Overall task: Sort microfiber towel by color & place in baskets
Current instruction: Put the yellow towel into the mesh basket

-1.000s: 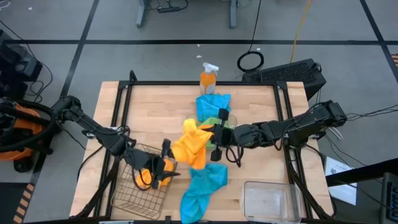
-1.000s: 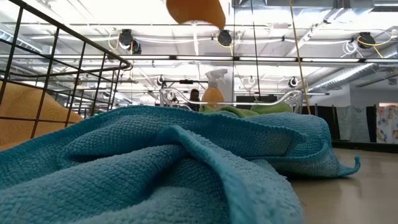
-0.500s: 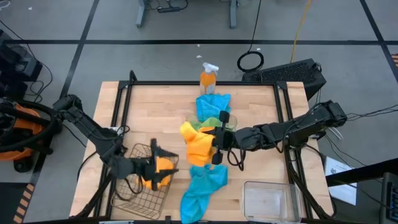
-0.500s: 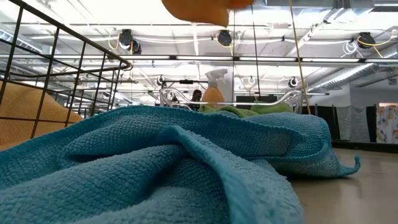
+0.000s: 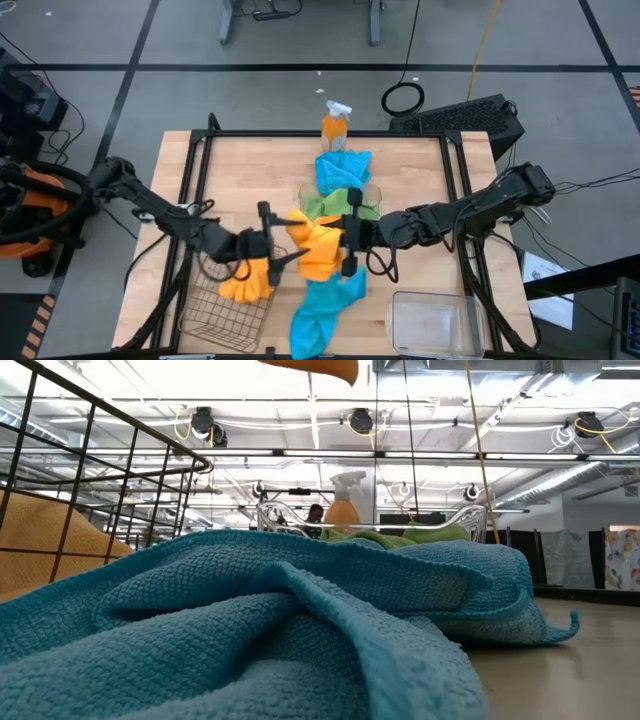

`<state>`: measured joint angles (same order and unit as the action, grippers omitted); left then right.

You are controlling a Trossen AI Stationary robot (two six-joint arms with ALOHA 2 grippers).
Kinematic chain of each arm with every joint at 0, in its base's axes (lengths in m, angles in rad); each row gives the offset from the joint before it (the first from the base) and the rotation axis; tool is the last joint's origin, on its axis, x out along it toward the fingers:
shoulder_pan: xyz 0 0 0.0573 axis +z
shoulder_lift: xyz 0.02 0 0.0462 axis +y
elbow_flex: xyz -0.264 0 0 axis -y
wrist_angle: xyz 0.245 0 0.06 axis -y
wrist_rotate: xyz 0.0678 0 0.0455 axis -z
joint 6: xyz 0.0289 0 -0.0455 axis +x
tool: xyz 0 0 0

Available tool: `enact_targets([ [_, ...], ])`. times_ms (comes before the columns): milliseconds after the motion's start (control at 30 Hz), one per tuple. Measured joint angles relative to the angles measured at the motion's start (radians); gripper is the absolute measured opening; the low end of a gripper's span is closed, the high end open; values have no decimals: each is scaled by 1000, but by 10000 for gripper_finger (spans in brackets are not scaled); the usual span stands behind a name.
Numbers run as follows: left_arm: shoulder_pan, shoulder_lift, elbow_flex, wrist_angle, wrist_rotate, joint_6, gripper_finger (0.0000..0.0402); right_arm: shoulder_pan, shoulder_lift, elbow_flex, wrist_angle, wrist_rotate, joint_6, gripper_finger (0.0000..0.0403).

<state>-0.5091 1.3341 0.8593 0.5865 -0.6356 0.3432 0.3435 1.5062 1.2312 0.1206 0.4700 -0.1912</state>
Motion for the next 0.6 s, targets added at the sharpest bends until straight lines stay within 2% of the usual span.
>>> enact_targets([
  [267, 91, 64, 0, 37, -91, -24, 362, 0, 14, 0, 23, 10, -38, 2],
  [333, 112, 71, 0, 37, -28, -38, 368, -1, 14, 0, 28, 10, -43, 2],
  [433, 141, 75, 0, 26, 144, -110, 361, -1, 13, 0, 32, 5, -48, 2],
  [533, 159, 75, 0, 8, 276, -165, 327, 1, 13, 0, 30, 3, -49, 2],
  [600, 163, 75, 0, 2, 298, -178, 289, 4, 13, 0, 34, 3, -56, 2],
])
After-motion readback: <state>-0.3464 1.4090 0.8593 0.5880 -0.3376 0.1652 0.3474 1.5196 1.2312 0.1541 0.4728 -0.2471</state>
